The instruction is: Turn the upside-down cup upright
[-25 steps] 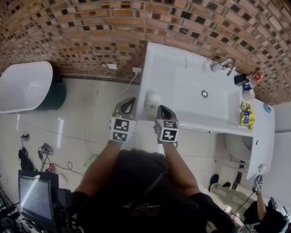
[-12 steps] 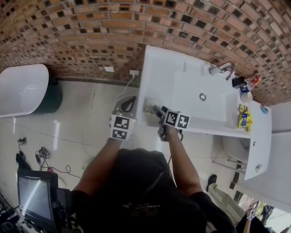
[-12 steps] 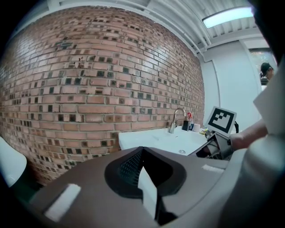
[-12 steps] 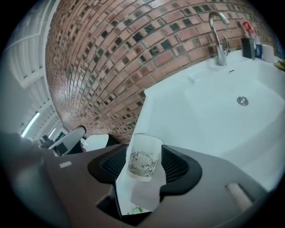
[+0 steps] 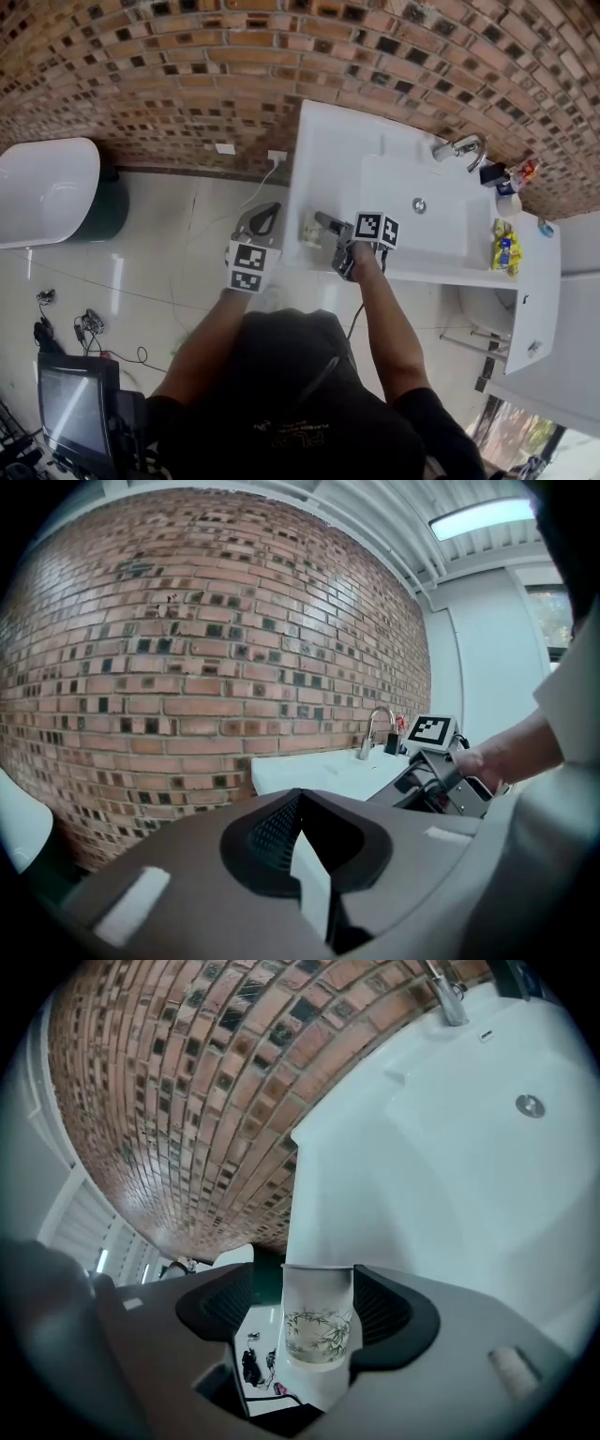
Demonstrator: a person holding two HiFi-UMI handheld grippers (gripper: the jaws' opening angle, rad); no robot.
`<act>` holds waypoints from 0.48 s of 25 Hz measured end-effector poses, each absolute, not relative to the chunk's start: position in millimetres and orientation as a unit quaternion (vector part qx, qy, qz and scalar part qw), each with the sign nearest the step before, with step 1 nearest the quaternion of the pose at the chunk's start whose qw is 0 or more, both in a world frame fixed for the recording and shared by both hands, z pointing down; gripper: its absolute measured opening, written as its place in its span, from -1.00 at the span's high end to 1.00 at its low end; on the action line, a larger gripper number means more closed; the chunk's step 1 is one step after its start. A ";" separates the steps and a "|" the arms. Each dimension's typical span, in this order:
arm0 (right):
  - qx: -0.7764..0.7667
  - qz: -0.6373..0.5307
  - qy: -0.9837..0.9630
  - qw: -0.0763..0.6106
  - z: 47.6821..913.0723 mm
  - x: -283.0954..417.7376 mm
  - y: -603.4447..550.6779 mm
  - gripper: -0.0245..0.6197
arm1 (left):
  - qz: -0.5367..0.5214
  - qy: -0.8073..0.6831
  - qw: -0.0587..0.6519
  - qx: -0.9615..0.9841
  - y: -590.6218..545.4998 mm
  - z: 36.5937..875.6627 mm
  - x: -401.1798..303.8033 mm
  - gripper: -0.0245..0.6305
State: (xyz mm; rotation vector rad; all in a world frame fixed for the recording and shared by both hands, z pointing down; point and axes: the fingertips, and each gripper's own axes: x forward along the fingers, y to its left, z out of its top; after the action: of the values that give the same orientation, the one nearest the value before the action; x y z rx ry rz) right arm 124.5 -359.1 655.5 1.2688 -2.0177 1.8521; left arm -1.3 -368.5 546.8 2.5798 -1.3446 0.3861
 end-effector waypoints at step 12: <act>0.401 0.630 -0.655 0.116 675.0 117.4 -368.6 -0.21 | 0.128 -0.454 0.112 0.875 -380.4 551.2 -5.3 0.93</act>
State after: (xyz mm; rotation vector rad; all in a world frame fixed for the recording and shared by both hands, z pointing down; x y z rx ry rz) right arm 117.4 -368.6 675.0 1.1737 -1.9195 1.8455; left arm -5.3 -380.4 551.2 2.5685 -1.3323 0.3754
